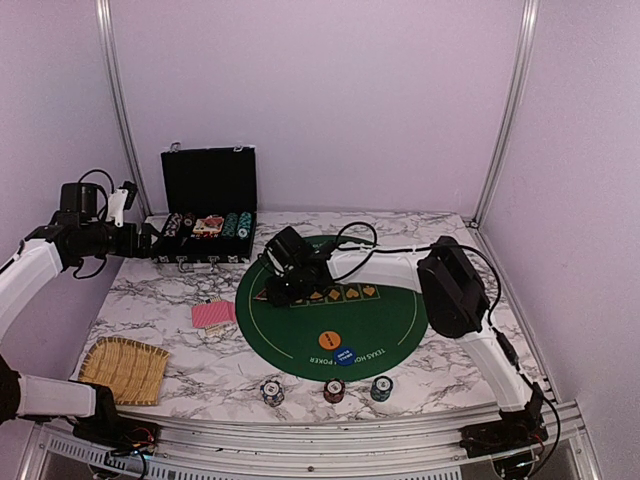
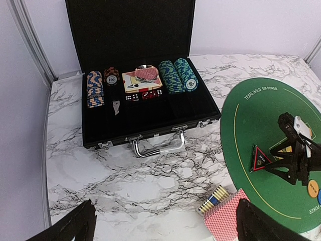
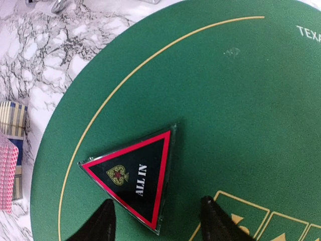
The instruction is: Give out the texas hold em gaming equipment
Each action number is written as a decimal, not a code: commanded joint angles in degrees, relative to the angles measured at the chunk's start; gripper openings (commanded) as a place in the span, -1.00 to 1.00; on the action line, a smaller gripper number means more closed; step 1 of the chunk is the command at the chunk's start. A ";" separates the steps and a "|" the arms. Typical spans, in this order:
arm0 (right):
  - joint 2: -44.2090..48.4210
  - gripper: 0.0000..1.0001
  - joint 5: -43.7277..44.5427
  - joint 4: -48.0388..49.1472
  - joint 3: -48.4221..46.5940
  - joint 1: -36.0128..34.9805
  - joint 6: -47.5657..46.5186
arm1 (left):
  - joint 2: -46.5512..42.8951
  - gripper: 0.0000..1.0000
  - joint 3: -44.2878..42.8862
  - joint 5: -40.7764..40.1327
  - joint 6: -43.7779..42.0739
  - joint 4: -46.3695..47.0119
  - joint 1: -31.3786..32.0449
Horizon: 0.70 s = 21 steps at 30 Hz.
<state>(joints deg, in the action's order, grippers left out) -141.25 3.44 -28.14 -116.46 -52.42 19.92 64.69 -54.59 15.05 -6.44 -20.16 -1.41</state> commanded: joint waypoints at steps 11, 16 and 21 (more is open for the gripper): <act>26.15 0.74 3.12 0.72 30.77 -1.80 2.73 | -1.93 0.98 -1.75 2.22 -0.64 -3.08 -0.18; 30.75 0.88 2.40 -0.17 38.53 -4.44 5.10 | -1.93 0.98 -1.79 2.50 -0.86 -3.26 -0.17; 31.35 0.86 2.55 -0.24 41.40 -6.06 6.37 | -1.84 0.98 -1.95 2.91 -0.95 -3.39 -0.18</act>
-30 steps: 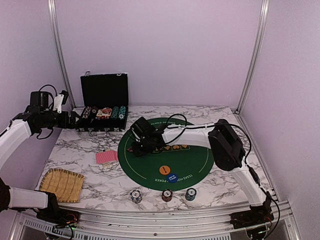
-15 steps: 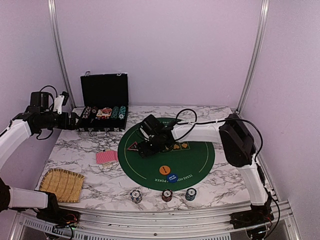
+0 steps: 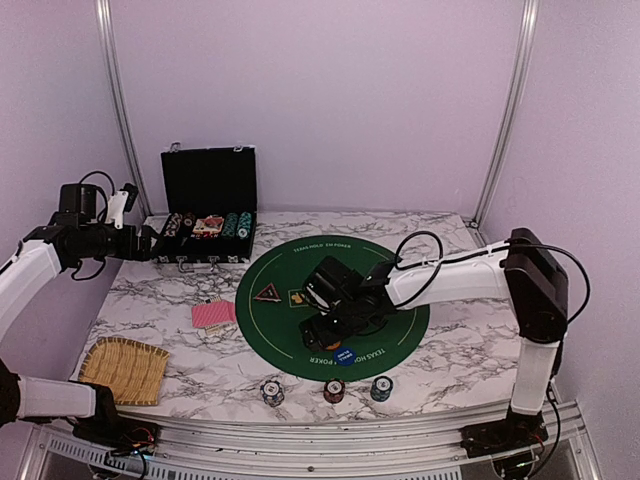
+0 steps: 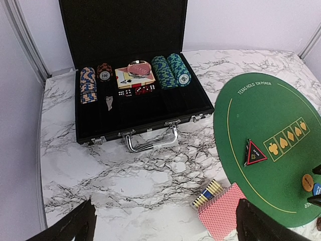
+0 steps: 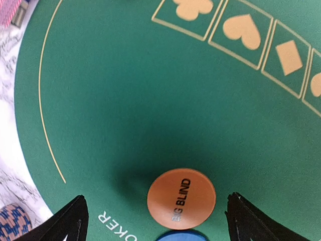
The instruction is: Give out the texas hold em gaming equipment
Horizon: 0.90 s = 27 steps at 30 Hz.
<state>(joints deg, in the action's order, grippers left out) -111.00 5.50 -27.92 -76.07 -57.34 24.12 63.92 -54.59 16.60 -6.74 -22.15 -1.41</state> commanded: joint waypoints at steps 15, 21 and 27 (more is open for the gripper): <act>0.14 0.57 4.48 -1.29 2.38 -1.63 3.59 | -1.17 0.98 -2.36 1.95 -0.64 -2.20 -0.18; -0.58 0.50 3.09 -0.23 3.88 -1.55 4.13 | -1.17 0.98 -2.61 2.14 -0.55 -2.39 -0.17; -1.22 0.37 1.65 1.46 5.34 -1.16 5.14 | -1.03 0.98 -2.80 2.31 -0.51 -2.53 -0.17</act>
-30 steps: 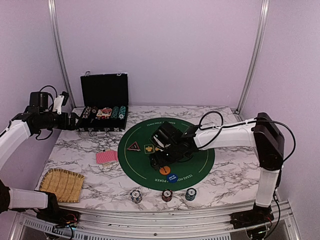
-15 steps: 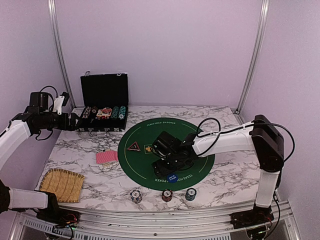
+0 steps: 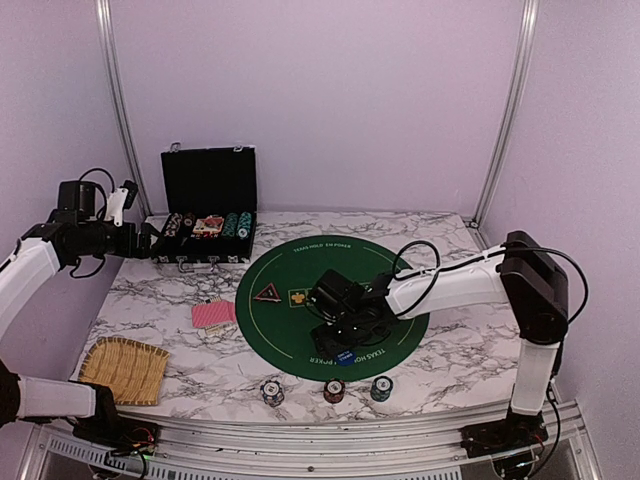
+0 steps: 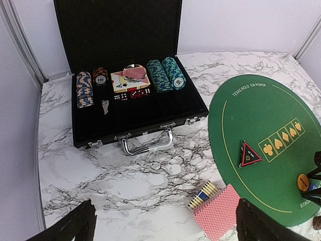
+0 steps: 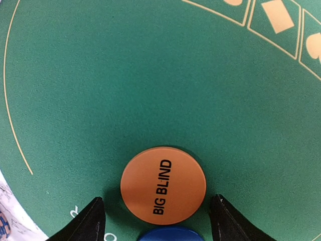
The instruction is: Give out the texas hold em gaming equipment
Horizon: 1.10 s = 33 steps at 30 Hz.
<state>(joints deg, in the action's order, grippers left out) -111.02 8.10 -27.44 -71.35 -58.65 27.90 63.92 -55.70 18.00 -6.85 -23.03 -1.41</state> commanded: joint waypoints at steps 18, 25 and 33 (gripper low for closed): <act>-4.80 -0.02 3.37 0.58 -3.31 4.45 -0.12 | -1.03 0.98 -2.04 1.16 -0.07 -2.01 -0.17; -7.71 -0.03 7.64 0.25 -6.45 8.04 -3.08 | -1.07 0.98 -2.11 1.11 -0.34 -2.41 -0.17; -12.34 -0.03 9.21 0.70 -12.81 14.55 -7.12 | -0.97 0.98 -2.44 1.31 -0.43 -3.00 -0.17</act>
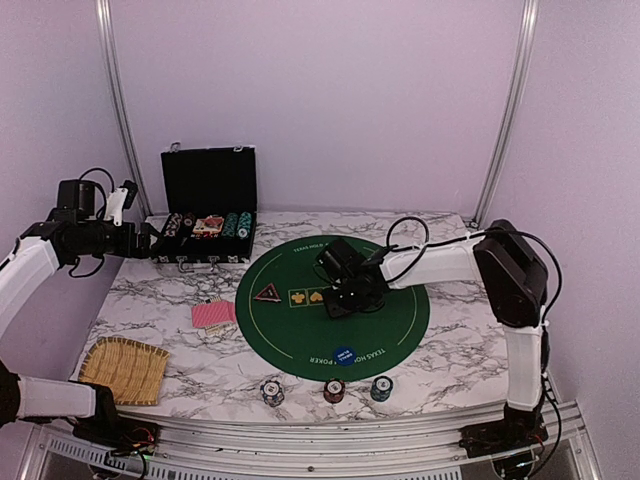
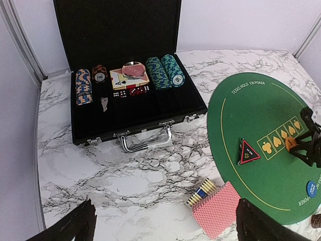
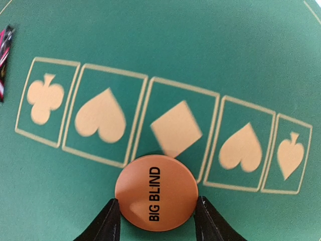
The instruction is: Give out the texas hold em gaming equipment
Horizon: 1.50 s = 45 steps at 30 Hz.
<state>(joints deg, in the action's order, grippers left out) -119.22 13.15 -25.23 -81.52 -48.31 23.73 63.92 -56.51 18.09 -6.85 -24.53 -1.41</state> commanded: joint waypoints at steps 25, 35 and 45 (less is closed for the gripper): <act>-25.70 -0.02 -3.16 -5.52 -35.34 14.86 -10.58 | -1.02 0.98 -1.15 1.12 -1.30 -3.28 -0.20; -18.89 0.48 -1.57 -6.62 -32.40 14.78 -11.24 | -0.75 0.98 -0.84 0.91 -1.37 -3.35 -0.17; 3.53 0.51 -9.88 -4.04 -4.91 3.97 -12.33 | -1.65 0.98 -0.91 0.53 -1.17 -3.76 -0.17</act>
<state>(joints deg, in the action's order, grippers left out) -123.57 8.36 -29.19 -94.13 -36.84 12.80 63.59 -56.51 18.46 -7.92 -26.68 -1.41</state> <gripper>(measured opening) 0.764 0.989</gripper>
